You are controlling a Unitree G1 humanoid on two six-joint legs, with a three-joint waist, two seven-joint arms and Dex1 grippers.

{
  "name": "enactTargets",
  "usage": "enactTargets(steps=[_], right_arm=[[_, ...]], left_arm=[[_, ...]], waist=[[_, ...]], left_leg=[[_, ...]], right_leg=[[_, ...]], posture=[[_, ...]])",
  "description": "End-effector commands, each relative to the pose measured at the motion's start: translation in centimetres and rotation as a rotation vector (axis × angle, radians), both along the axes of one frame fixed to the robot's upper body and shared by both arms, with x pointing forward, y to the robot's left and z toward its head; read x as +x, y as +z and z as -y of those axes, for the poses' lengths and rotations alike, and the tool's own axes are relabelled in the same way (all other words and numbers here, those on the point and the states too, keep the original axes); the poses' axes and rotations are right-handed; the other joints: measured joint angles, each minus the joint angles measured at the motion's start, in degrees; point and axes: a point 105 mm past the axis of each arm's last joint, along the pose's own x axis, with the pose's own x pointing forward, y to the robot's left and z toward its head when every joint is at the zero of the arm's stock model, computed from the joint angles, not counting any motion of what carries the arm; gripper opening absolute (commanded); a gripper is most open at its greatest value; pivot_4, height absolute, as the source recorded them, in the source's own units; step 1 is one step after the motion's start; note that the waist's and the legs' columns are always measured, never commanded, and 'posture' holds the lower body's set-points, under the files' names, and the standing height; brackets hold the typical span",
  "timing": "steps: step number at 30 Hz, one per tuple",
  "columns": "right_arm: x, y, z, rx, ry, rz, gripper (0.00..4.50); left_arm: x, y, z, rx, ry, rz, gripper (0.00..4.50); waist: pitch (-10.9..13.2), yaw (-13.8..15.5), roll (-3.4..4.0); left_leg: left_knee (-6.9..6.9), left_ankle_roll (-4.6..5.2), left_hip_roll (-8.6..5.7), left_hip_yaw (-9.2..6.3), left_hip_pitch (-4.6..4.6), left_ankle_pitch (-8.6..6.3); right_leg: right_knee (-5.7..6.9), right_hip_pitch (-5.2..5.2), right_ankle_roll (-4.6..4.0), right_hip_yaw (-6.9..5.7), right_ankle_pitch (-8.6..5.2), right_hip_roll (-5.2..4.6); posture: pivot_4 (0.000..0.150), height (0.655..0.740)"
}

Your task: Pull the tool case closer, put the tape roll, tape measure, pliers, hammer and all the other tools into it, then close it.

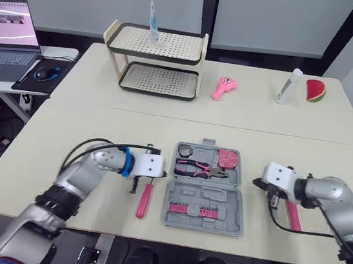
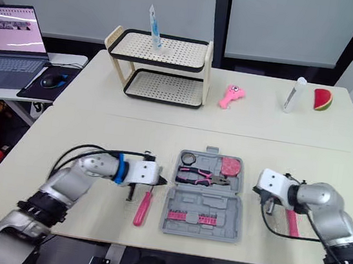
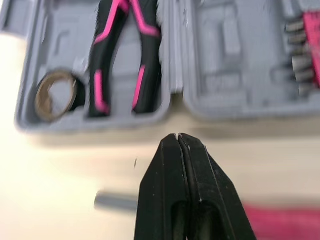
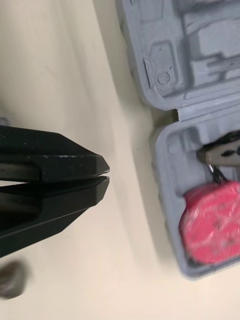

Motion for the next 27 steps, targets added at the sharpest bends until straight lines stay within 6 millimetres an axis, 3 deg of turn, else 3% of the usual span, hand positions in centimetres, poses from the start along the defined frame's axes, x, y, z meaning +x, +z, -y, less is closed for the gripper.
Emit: enactTargets(steps=[1,4,6,11,16,20,23,27], right_arm=[[-0.8,4.4,0.9,0.106,-0.02,0.069,0.02],[-1.3,7.0,3.7,0.188,-0.133,0.126,0.64],[-1.9,7.9,5.6,0.209,-0.193,0.156,1.0],[-2.7,8.6,11.1,0.262,-0.417,0.234,1.79],[-3.0,7.2,14.9,0.269,-0.591,0.305,2.72],[-3.3,6.3,16.2,0.275,-0.652,0.313,3.55],[-3.2,5.9,16.8,0.261,-0.681,0.325,4.48],[-3.0,5.5,17.0,0.257,-0.693,0.335,4.48]], left_arm=[[0.0,4.0,-2.4,-0.188,0.132,0.004,0.0],[-0.1,6.4,-6.2,-0.42,0.332,-0.011,0.59],[-0.4,7.1,-8.5,-0.507,0.434,0.0,1.23],[-1.9,5.2,-14.2,-0.489,0.648,0.035,2.76],[-2.1,4.3,-16.0,-0.546,0.774,0.077,4.37],[-2.5,3.4,-16.3,-0.535,0.799,0.067,4.5],[-2.6,3.4,-16.3,-0.529,0.805,0.071,4.5],[-2.4,3.4,-16.1,-0.523,0.805,0.078,4.5]], waist=[[0.0,0.0,0.0],[0.0,0.2,0.0],[0.0,0.2,0.0],[0.0,0.1,0.0],[0.0,0.2,-0.01],[0.0,0.1,0.0],[0.0,0.1,0.0],[0.0,0.0,0.0]], left_leg=[[0.0,0.0,0.0,-0.01,-0.01,0.0],[0.0,0.01,0.0,-0.04,-0.01,-0.01],[0.0,0.01,0.0,-0.04,-0.01,-0.01],[-0.05,0.03,0.01,0.04,0.07,-0.02],[-0.04,0.18,0.01,0.07,0.07,-0.1],[-0.07,0.04,0.01,0.14,0.07,-0.03],[-0.08,0.05,0.04,0.14,0.07,-0.03],[-0.08,0.05,0.04,0.16,0.09,-0.03]], right_leg=[[-0.01,0.0,0.0,0.0,0.0,-0.01],[-0.06,0.04,0.0,-0.02,0.0,-0.01],[-0.07,0.06,0.0,-0.05,0.0,-0.02],[-0.09,0.11,0.0,0.0,0.0,-0.02],[-0.08,0.1,0.0,0.02,0.0,-0.04],[-0.09,0.09,0.0,0.06,0.0,-0.05],[-0.09,0.08,0.0,0.06,0.0,-0.05],[-0.07,0.08,0.0,0.08,0.0,-0.04]], posture=[[0.15,0.74],[0.15,0.74],[0.15,0.74],[0.15,0.74],[0.15,0.74],[0.15,0.74],[0.15,0.74],[0.15,0.74]])
